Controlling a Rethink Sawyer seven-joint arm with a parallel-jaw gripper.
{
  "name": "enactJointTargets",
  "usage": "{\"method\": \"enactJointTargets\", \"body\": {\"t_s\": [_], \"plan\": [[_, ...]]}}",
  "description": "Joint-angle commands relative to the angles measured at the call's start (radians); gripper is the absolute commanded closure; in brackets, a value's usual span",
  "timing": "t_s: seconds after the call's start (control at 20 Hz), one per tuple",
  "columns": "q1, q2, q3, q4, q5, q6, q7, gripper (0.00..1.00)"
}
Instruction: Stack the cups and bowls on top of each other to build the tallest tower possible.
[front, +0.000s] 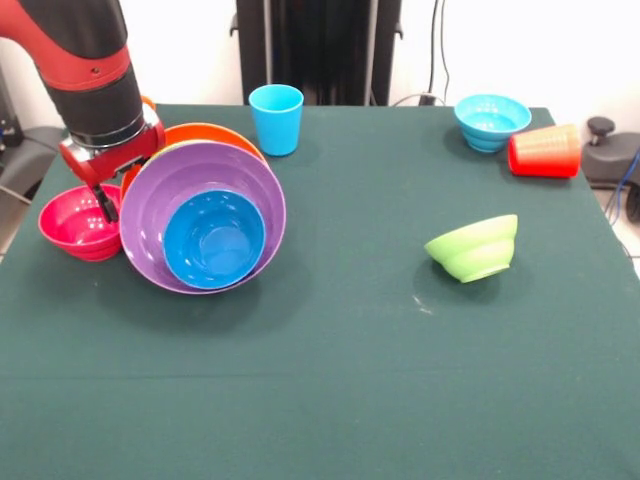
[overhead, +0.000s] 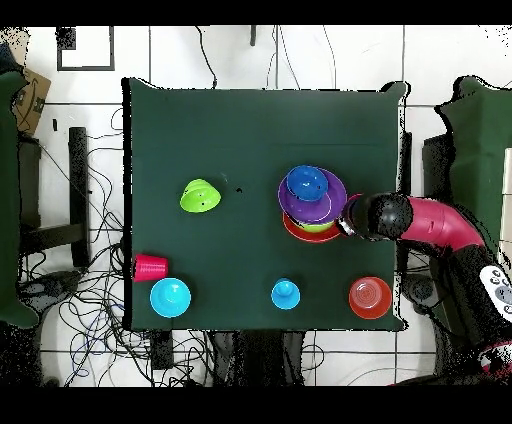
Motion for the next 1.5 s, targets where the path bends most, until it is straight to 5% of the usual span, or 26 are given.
{"method": "enactJointTargets", "body": {"t_s": [0.05, 1.5], "plan": [[0.052, 0.025, 0.028, 0.018, -0.02, -0.058, 0.023, 0.0], [0.115, -0.097, -0.036, 0.11, -0.008, -0.049, 0.128, 0.0]]}}
